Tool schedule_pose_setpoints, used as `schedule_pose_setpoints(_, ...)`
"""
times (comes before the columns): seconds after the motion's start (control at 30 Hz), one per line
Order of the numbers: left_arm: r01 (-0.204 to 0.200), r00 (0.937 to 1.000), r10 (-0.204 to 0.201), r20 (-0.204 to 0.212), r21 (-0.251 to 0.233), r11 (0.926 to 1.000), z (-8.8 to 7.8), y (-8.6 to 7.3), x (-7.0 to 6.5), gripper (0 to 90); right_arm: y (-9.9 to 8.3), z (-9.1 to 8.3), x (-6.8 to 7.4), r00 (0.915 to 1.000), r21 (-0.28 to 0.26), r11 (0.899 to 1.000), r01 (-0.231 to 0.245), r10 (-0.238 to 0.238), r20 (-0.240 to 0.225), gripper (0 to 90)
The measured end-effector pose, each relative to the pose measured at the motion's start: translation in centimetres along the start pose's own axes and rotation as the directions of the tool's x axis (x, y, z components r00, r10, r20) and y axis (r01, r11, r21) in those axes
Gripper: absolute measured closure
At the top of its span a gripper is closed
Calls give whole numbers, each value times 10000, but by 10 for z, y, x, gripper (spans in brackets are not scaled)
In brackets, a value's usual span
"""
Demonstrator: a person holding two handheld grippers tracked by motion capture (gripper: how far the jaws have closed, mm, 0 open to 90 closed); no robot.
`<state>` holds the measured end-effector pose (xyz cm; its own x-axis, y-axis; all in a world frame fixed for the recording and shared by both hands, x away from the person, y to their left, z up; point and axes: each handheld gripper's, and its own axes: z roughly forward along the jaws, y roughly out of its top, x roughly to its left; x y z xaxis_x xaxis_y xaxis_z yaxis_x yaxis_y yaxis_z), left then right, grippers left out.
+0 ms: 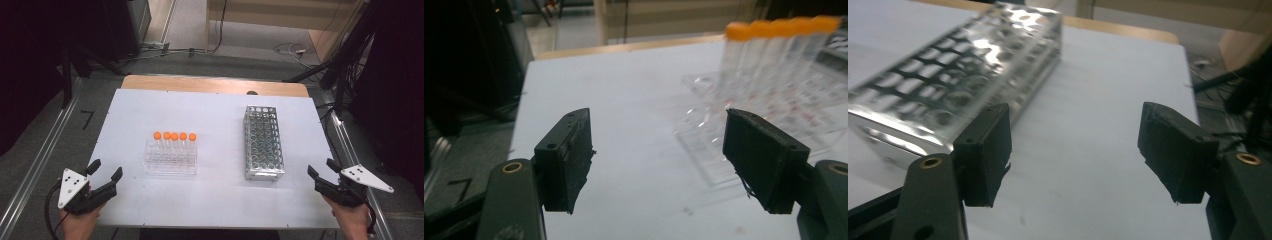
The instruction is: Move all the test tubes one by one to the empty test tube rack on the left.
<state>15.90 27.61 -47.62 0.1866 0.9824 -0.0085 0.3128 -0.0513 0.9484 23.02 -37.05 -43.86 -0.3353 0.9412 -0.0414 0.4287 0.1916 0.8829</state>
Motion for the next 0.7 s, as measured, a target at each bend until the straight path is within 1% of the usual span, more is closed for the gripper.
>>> schedule_pose_setpoints(0.07, -18, 9997, 22, -262, 154, 9999, 2, -4, 6, 276, -6, -1, -9, 9993, 177, 9996, -217, 212, 312, 276)
schedule_pose_setpoints(0.1, 36, 9995, -27, -317, 281, 9996, 3, -7, 9, 275, -9, -1, -13, 9985, 240, 9992, -325, 314, 453, 276)
schedule_pose_setpoints(0.17, 411, 9988, -399, -289, 411, 9983, 5, -9, 13, 275, -13, -1, -20, 9966, 345, 9982, -489, 465, 673, 274)
schedule_pose_setpoints(0.23, 445, 9984, -429, -355, 462, 9979, 6, -11, 15, 275, -16, -1, -25, 9947, 447, 9974, -565, 524, 882, 273)
schedule_pose_setpoints(0.3, 521, 9978, -498, -442, 527, 9972, 8, -12, 16, 274, -18, 1, -29, 9922, 556, 9957, -738, 677, 1047, 271)
schedule_pose_setpoints(0.37, 643, 9971, -616, -454, 596, 9961, 11, -13, 18, 274, -20, 1, -31, 9906, 641, 9947, -809, 732, 1155, 271)
schedule_pose_setpoints(0.5, 546, 9973, -501, -538, 858, 9948, 16, -16, 18, 272, -25, 4, -35, 9880, 785, 9924, -946, 840, 1297, 270)
schedule_pose_setpoints(0.57, 624, 9971, -579, -497, 936, 9937, 18, -17, 19, 262, -26, 4, -36, 9866, 787, 9914, -1043, 932, 1337, 265)
schedule_pose_setpoints(0.63, 700, 9966, -656, -496, 926, 9932, 19, -17, 19, 247, -26, 3, -37, 9860, 726, 9916, -1069, 963, 1361, 261)
schedule_pose_setpoints(0.7, 628, 9971, -587, -490, 884, 9941, 19, -17, 18, 236, -26, 3, -37, 9850, 674, 9915, -1115, 1013, 1398, 246)
